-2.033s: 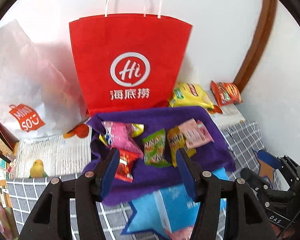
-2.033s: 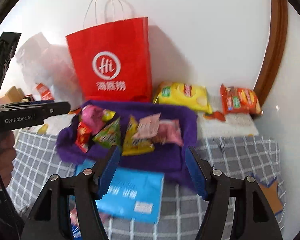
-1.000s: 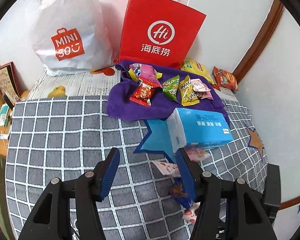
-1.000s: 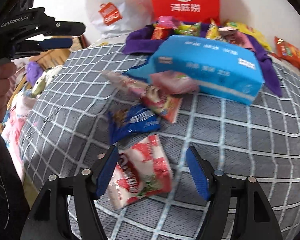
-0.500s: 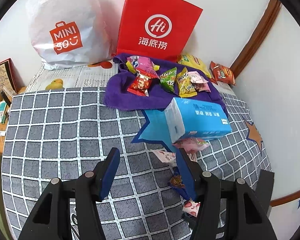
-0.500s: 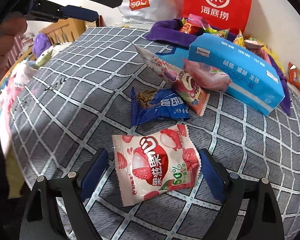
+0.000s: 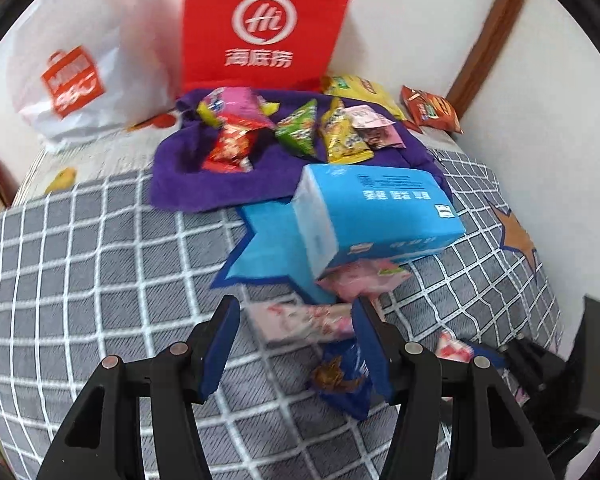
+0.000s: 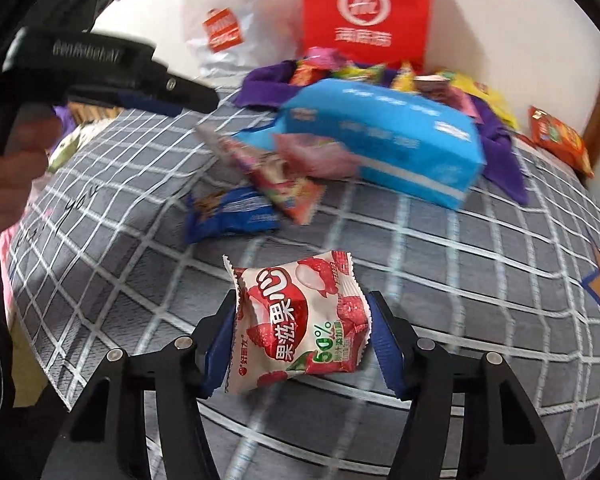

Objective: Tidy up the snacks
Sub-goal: 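Grasp the Lotso candy stick with the left gripper while the right grasps the pink jelly bag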

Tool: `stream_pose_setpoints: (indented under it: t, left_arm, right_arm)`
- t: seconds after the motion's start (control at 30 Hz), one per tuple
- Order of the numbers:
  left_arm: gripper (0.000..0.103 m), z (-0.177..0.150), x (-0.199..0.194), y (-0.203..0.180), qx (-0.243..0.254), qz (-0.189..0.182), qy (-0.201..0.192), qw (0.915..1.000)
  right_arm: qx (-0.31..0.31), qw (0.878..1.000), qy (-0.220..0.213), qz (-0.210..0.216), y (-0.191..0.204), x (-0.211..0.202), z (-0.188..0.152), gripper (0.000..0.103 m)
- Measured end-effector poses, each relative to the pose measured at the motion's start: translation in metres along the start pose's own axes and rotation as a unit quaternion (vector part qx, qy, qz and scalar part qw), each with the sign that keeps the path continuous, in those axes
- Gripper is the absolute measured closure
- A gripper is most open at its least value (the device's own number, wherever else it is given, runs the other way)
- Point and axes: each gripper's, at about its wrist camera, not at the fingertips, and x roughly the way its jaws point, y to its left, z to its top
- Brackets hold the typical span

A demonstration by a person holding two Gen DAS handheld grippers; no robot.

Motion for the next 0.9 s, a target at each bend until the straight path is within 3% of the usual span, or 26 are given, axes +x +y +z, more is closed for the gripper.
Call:
stream_pose_setpoints:
  t: [0.23,0.47,0.57,0.63,0.77,0.9]
  left_arm:
    - [0.047,0.006,0.031,-0.018,0.035,0.002,0.023,0.9991]
    - [0.052,-0.018,0.047,-0.026,0.05,-0.037,0.067,0.9958]
    - [0.052,-0.023,0.051,-0.032,0.056,-0.034,0.072,0.9952]
    - [0.058,-0.024,0.056,-0.038,0.057,-0.034,0.075,0.995]
    - [0.083,-0.024,0.058,-0.047,0.068,-0.038,0.068,0.9946]
    - [0.085,-0.029,0.044,-0.042,0.066,-0.041,0.06,0.9952]
  right_arm:
    - [0.062,0.997,-0.013,-0.046,-0.051,-0.004,0.002,0.042]
    - [0.099,0.992,-0.019,-0.074,-0.084,0.005,0.01,0.042]
    - [0.107,0.991,-0.022,-0.076,-0.09,0.011,0.013,0.041]
    - [0.114,0.99,-0.022,-0.076,-0.09,0.016,0.016,0.041]
    - [0.116,0.99,-0.02,-0.077,-0.089,0.021,0.016,0.041]
    - [0.108,0.991,-0.022,-0.08,-0.088,0.019,0.016,0.041]
